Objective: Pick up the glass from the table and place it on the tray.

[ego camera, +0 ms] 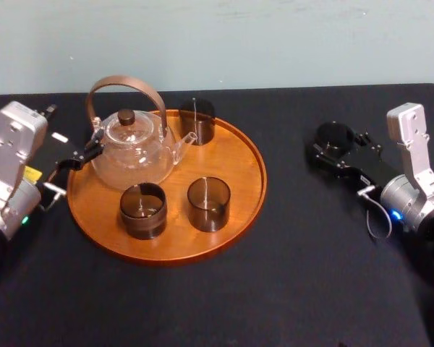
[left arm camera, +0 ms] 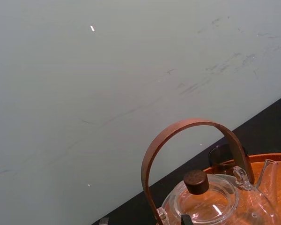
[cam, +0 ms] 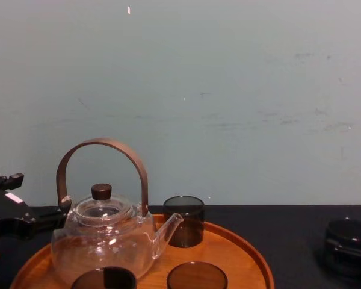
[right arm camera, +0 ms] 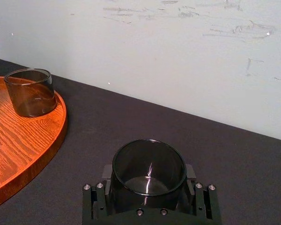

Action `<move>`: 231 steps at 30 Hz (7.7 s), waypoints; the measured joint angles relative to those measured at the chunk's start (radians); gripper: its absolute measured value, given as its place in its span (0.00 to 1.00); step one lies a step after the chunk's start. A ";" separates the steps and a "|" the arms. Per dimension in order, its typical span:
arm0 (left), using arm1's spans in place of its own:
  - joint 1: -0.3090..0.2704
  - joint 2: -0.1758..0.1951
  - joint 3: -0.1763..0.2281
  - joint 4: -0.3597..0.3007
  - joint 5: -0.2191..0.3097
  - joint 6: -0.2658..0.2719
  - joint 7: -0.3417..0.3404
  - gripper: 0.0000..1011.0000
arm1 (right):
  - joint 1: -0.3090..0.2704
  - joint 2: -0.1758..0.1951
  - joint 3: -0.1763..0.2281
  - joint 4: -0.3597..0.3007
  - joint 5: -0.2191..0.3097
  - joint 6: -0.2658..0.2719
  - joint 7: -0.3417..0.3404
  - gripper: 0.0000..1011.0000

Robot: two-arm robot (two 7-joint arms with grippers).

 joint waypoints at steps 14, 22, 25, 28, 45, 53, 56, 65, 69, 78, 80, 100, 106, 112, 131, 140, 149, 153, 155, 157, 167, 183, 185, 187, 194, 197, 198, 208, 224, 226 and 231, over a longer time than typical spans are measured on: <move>0.000 0.000 0.000 0.000 0.000 0.000 0.000 0.99 | 0.003 -0.003 0.000 0.007 0.022 0.000 0.026 0.89; 0.000 0.000 0.000 0.000 0.000 0.000 0.000 0.99 | -0.001 0.001 -0.010 -0.028 0.041 0.009 0.042 0.89; 0.000 0.000 0.000 0.000 0.000 0.000 0.000 0.99 | -0.005 0.002 -0.016 -0.045 0.046 0.014 0.042 0.90; 0.000 0.000 0.000 0.000 0.000 0.000 0.000 0.99 | -0.011 0.003 -0.022 -0.062 0.048 0.020 0.041 0.89; 0.000 0.000 0.000 0.000 0.000 0.000 0.000 0.99 | -0.026 0.002 -0.077 -0.148 0.060 0.031 0.063 0.89; 0.000 0.000 0.000 0.000 0.000 0.000 0.000 0.99 | 0.014 -0.015 -0.120 -0.116 0.064 0.018 0.093 0.89; 0.000 0.000 0.000 0.000 0.000 0.000 0.000 0.99 | 0.028 -0.022 -0.131 -0.098 0.067 0.006 0.103 0.89; 0.000 0.000 0.000 0.000 0.000 0.000 0.000 0.99 | 0.081 -0.048 -0.168 -0.031 0.074 -0.021 0.132 0.89; 0.000 0.000 0.000 0.000 0.000 0.000 0.000 0.99 | 0.096 -0.056 -0.180 -0.012 0.077 -0.029 0.142 0.89; 0.000 0.000 0.000 0.000 0.000 0.000 0.000 0.99 | 0.122 -0.073 -0.202 0.031 0.087 -0.040 0.165 0.89; 0.000 0.000 0.000 0.000 0.000 0.000 0.000 0.99 | 0.127 -0.076 -0.205 0.040 0.089 -0.042 0.168 0.89; 0.000 0.000 0.000 0.000 0.000 0.000 0.000 0.99 | 0.179 -0.112 -0.230 0.161 0.096 -0.074 0.194 0.89; 0.000 0.000 0.000 0.000 0.000 0.000 0.000 0.99 | 0.190 -0.121 -0.233 0.189 0.094 -0.085 0.200 0.89; 0.000 0.000 0.000 0.000 0.000 0.000 0.000 0.99 | 0.199 -0.129 -0.233 0.210 0.092 -0.091 0.206 0.89; 0.000 0.000 0.000 0.000 0.000 0.000 0.000 0.99 | 0.218 -0.147 -0.231 0.255 0.092 -0.098 0.219 0.90; 0.000 0.000 0.000 0.000 0.000 0.000 0.000 0.99 | 0.217 -0.145 -0.231 0.252 0.091 -0.098 0.218 0.89; 0.000 0.000 0.000 0.000 0.000 0.000 0.000 0.99 | 0.216 -0.145 -0.232 0.251 0.091 -0.097 0.218 0.90; 0.000 0.000 0.000 0.000 0.000 0.000 0.000 0.99 | 0.216 -0.144 -0.232 0.250 0.091 -0.097 0.217 0.97; 0.000 0.000 0.000 0.000 0.000 0.000 0.000 0.99 | 0.216 -0.144 -0.232 0.250 0.091 -0.097 0.217 0.99; 0.000 0.000 0.000 0.000 0.000 0.000 0.000 0.99 | 0.216 -0.144 -0.232 0.250 0.091 -0.096 0.217 0.99; 0.000 0.000 0.000 0.000 0.000 0.000 0.000 0.99 | 0.211 -0.141 -0.229 0.243 0.094 -0.086 0.219 0.99; 0.000 0.000 0.000 0.000 0.000 0.000 0.000 0.99 | 0.098 -0.064 -0.221 0.034 0.111 0.018 0.182 0.99; 0.000 0.000 0.000 0.000 0.000 0.000 0.000 0.99 | 0.073 -0.048 -0.215 -0.006 0.115 0.027 0.167 0.99; 0.000 0.000 0.000 0.000 0.000 0.000 0.000 0.99 | 0.057 -0.038 -0.209 -0.034 0.117 0.032 0.156 0.99; 0.000 0.000 0.000 0.000 0.000 0.000 0.000 0.99 | -0.023 0.015 -0.168 -0.158 0.121 0.039 0.089 0.99; 0.000 0.000 0.000 0.000 0.000 0.000 0.000 0.99 | -0.039 0.025 -0.154 -0.182 0.121 0.038 0.069 0.99; 0.000 0.000 0.000 0.000 0.000 0.000 0.000 0.99 | -0.051 0.032 -0.143 -0.196 0.120 0.035 0.054 0.99; 0.000 0.000 0.000 0.000 0.000 0.000 0.000 0.99 | -0.100 0.048 -0.044 -0.243 0.093 0.002 -0.064 0.99; 0.000 0.000 0.000 0.000 0.000 0.000 0.000 0.99 | -0.100 0.047 -0.045 -0.242 0.090 0.000 -0.064 0.99; 0.000 0.000 0.000 0.000 0.000 0.000 0.000 0.99 | -0.100 0.047 -0.045 -0.242 0.090 0.000 -0.064 0.99; 0.000 0.000 0.000 0.000 0.000 0.000 0.000 0.99 | -0.099 0.047 -0.047 -0.242 0.090 0.000 -0.061 0.99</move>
